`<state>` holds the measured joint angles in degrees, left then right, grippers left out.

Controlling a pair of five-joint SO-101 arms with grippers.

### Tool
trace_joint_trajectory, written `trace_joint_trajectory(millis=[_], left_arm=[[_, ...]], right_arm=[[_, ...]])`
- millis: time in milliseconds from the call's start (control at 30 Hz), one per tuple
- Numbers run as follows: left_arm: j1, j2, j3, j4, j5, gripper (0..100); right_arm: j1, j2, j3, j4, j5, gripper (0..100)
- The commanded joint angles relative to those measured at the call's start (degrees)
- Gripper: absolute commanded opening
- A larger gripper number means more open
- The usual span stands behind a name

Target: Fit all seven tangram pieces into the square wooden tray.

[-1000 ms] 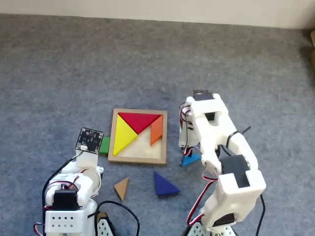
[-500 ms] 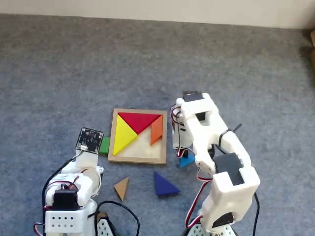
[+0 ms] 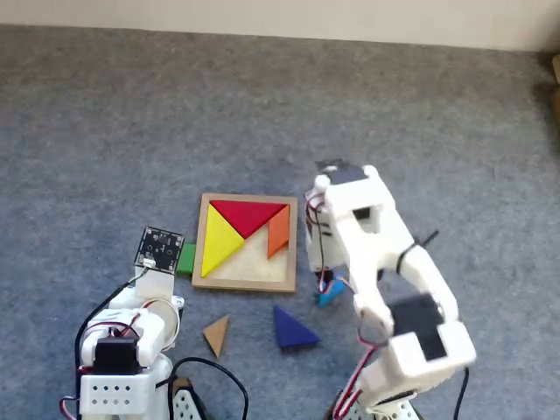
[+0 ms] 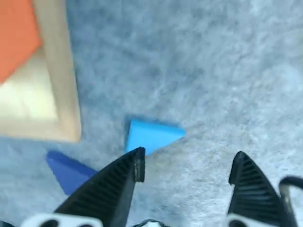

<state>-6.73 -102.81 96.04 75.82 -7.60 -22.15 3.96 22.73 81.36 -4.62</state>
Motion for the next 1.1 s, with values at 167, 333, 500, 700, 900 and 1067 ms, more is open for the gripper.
trace_joint_trajectory(millis=[167, 333, 500, 700, 900, 1067], left_arm=[[-0.75, -2.07, 1.19, 0.26, -0.09, 1], [-0.75, -2.07, 1.19, 0.26, -0.09, 1], [-0.75, -2.07, 1.19, 0.26, -0.09, 1], [-0.75, -2.07, 1.19, 0.26, -0.09, 1], [-0.75, -2.07, 1.19, 0.26, -0.09, 1], [-0.75, -2.07, 1.19, 0.26, -0.09, 1]], right_arm=[[-0.92, -9.36, 13.14, -6.29, 24.35, 27.9], [-1.01, -6.81, 14.29, -9.1, 34.2, 27.9], [-2.24, -2.33, 14.2, -15.16, 35.08, 27.9], [-5.05, 2.59, 13.76, -15.87, 35.16, 27.9], [-5.14, 1.1, 13.85, -15.52, 35.16, 27.9], [-6.73, -4.88, 14.11, -15.87, 35.16, 27.9]])
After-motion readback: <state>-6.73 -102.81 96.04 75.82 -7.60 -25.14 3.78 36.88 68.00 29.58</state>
